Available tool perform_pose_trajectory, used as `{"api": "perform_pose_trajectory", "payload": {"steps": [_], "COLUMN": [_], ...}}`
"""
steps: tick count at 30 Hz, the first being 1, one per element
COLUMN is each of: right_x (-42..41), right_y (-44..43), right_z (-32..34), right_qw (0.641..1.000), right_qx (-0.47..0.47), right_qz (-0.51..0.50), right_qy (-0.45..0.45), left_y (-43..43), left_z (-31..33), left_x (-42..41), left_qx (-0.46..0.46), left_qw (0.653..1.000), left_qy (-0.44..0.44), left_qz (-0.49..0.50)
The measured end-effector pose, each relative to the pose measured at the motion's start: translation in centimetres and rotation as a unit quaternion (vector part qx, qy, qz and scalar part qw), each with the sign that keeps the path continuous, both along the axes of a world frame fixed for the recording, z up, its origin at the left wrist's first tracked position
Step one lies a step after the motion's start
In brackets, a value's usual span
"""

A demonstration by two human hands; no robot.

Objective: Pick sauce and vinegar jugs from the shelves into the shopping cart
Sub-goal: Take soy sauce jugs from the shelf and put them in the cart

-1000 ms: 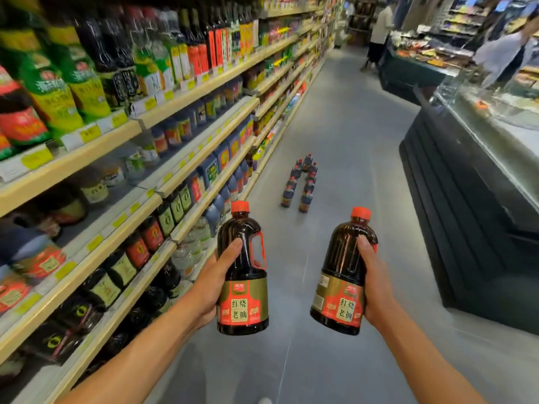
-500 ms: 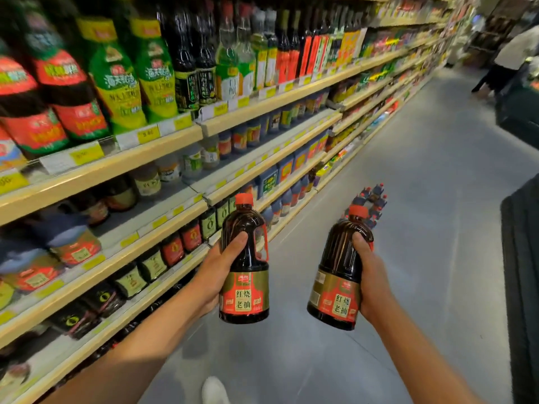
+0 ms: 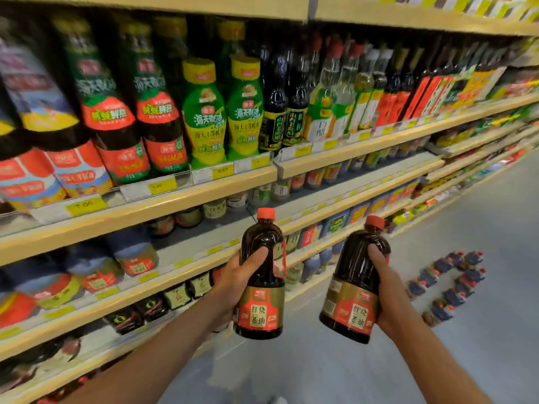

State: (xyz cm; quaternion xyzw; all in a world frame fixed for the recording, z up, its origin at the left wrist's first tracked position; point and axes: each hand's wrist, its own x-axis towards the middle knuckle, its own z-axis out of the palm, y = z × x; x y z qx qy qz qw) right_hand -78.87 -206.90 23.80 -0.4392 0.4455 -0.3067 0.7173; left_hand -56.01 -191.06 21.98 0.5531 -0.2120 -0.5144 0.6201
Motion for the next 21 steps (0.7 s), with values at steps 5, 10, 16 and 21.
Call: {"api": "perform_pose_trajectory", "payload": {"steps": [5,10,16,21], "right_x": [5.2,9.4,13.3,16.1], "right_y": [-3.4,-5.6,-5.8,-4.7], "right_z": [-0.7,-1.7,-2.7,-2.5], "right_qw": [0.994,0.978,0.949,0.924], "right_qx": [0.020,0.015,0.010,0.009], "right_qz": [0.107,0.206,0.314,0.383], "right_qy": [-0.022,-0.016,-0.014,-0.015], "left_y": [-0.3,-0.1,1.9,4.0], "left_z": [0.5,0.8,0.0,-0.2], "left_x": [1.3,1.6,0.7,0.6], "left_qx": [-0.004,0.025,0.028,0.014], "left_qw": [0.997,0.986,0.969,0.952], "left_qy": [-0.003,-0.019,-0.006,0.000], "left_qz": [0.077,0.167,0.244,0.305]}}
